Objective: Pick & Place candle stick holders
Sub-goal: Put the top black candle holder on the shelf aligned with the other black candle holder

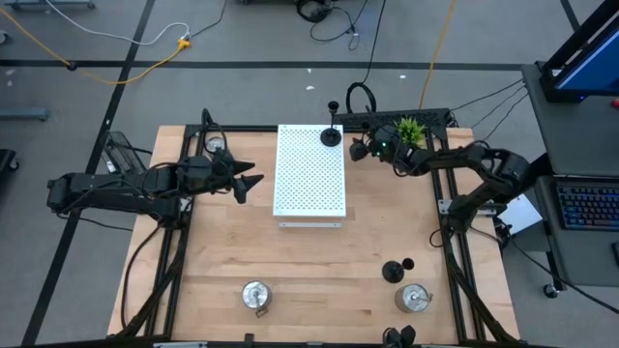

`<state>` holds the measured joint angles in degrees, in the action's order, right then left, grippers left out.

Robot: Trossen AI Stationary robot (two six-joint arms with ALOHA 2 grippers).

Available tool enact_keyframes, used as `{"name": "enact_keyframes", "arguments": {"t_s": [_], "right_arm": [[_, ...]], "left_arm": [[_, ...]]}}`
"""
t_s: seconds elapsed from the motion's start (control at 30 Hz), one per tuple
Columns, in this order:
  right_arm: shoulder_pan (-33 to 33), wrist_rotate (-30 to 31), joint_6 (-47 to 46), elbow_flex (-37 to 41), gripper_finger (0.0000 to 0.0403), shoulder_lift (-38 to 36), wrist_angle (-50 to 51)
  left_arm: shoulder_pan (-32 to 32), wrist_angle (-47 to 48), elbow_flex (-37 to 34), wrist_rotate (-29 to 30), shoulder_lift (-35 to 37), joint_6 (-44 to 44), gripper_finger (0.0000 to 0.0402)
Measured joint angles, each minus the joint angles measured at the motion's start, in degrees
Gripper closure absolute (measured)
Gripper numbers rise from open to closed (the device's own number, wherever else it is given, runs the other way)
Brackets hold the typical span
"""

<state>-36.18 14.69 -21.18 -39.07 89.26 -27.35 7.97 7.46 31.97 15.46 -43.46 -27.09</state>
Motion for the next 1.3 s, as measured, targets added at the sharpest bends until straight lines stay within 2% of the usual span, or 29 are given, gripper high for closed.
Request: {"name": "enact_keyframes", "arguments": {"t_s": [0.13, 0.33, 0.67, 1.3], "right_arm": [[-0.25, -1.52, -3.21, -0.67, 0.0129, 2.42, 0.38], [-0.34, -1.39, -3.14, -3.39, 0.0132, 4.8, -0.29], [-0.57, -1.33, -3.21, -4.72, 0.0169, 6.59, 3.7], [-1.06, 1.96, -3.23, -4.72, 0.0235, 6.59, 2.37]], "left_arm": [[0.0, 0.02, 0.0, 0.0, 0.0, 0.0, 0.0117], [0.0, 0.02, 0.0, -0.4, 0.0, -0.04, 0.0117], [0.0, 0.04, 0.0, -0.42, 0.0, -0.04, 0.0117], [0.0, 0.06, 0.0, -0.48, 0.0, -0.02, 0.0117]]}}
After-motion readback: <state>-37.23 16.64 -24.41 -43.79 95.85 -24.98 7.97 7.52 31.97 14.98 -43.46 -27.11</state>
